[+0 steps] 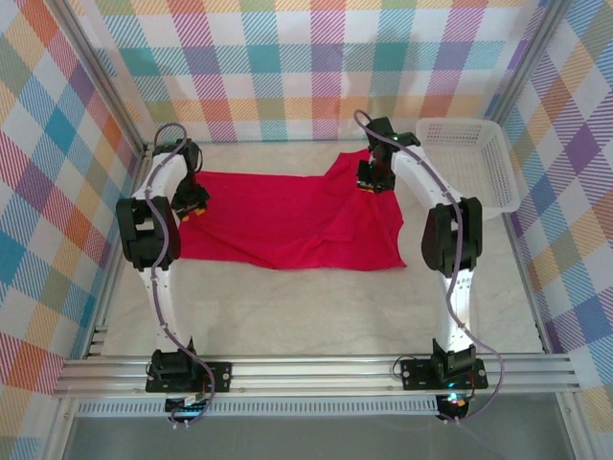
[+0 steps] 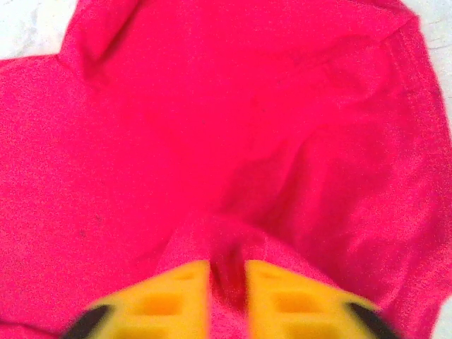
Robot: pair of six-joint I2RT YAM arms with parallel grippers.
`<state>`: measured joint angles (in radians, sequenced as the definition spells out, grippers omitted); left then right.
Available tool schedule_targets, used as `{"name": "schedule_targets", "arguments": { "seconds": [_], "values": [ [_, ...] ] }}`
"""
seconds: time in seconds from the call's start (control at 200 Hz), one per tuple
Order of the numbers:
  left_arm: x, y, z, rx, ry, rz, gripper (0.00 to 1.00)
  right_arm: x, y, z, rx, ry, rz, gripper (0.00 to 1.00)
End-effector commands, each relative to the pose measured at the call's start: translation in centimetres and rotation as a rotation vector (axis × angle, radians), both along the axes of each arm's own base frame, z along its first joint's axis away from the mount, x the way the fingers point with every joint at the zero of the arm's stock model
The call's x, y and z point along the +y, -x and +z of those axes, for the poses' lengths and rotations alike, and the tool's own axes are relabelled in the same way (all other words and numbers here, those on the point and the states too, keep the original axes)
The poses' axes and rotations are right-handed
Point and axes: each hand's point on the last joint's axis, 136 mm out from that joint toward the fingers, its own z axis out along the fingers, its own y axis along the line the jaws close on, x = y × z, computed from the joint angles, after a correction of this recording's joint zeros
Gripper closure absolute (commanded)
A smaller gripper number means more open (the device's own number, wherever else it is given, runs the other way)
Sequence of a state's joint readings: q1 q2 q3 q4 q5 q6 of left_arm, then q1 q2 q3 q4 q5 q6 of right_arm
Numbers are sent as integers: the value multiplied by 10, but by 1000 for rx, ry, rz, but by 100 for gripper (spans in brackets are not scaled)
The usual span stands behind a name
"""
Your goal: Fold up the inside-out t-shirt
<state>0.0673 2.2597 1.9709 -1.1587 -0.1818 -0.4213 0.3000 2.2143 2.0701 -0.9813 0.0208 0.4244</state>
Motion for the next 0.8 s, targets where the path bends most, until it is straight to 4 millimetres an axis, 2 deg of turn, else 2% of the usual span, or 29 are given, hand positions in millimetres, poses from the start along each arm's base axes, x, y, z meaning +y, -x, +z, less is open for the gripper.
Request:
{"name": "schedule_targets", "arguments": {
  "seconds": [0.0, 0.065, 0.145, 0.21, 0.3, 0.38, 0.5, 0.585, 0.675, 0.735, 0.8],
  "values": [
    [15, 13, 28, 28, -55, -4, 57, -2, 6, 11, 63, -13, 19, 59],
    [11, 23, 46, -19, -49, 6, 57, 0, 17, 13, 81, -35, 19, 57],
    [-5, 44, 50, -101, 28, 33, 57, 5, 40, 13, 83, -79, 22, 57],
    [-24, 65, 38, -143, 136, 55, 57, 12, 65, 7, 86, -125, 26, 57],
    [-42, 80, 21, -202, 246, 92, 57, 22, 100, -5, 100, -196, 26, 57],
    [-44, 82, 5, -226, 295, 134, 57, 27, 120, -18, 122, -251, 3, 60],
    [-48, 72, -14, -217, 365, 177, 59, 25, 135, -41, 163, -276, -42, 64],
    [-43, 62, -20, -216, 365, 194, 59, 26, 143, -59, 200, -293, -58, 66],
    [-31, 55, -29, -212, 372, 230, 60, 17, 153, -84, 250, -260, -96, 70],
    [-17, 61, -40, -177, 366, 269, 61, 9, 161, -101, 290, -230, -122, 71],
    [1, 79, -56, -119, 355, 325, 62, -1, 170, -115, 330, -194, -140, 72]
  ]
}}
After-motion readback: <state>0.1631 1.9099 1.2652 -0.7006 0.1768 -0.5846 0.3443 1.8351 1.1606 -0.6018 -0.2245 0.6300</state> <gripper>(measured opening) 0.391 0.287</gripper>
